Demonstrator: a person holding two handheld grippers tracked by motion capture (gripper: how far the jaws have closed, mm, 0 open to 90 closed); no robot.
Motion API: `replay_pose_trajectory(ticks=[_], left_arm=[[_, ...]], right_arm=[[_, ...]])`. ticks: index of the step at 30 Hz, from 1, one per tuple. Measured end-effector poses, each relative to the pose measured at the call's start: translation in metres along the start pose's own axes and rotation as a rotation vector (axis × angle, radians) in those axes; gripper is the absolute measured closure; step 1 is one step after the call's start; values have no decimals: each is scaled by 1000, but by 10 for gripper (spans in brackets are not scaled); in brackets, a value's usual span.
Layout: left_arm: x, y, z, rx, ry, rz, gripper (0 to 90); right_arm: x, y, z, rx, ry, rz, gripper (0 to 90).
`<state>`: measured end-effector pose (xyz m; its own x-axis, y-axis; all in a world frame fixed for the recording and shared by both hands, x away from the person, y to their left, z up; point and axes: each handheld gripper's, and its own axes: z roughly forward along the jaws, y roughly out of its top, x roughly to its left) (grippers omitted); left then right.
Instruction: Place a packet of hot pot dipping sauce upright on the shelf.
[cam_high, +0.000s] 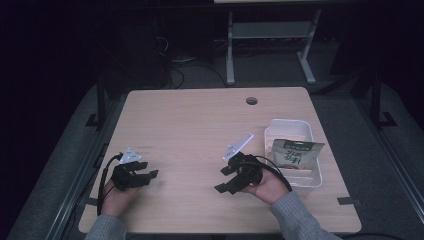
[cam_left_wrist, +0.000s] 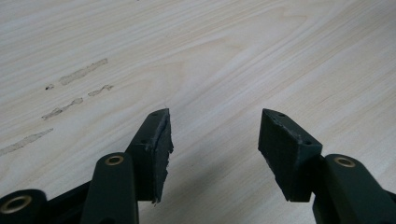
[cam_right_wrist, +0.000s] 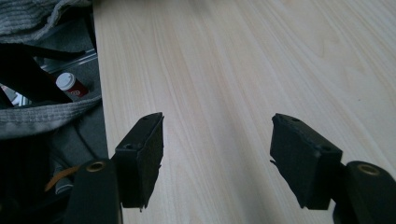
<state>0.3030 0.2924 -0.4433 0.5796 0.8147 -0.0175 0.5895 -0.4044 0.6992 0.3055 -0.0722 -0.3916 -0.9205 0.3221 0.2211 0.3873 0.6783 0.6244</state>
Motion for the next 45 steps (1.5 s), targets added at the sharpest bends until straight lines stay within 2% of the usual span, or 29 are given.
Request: replay_pose_trajectory(ticks=[19,35,45], left_arm=[[0,0,0,-1,7,-2,394],[-1,0,2,-2,11,0,374],[-1,1,3,-1,12,0,361]], right_arm=[[12,-15,23,-13,-1,-13,322],[22,-30,35,-29,7,-17,310],[27,-44,39,-60,-21,-22,303]])
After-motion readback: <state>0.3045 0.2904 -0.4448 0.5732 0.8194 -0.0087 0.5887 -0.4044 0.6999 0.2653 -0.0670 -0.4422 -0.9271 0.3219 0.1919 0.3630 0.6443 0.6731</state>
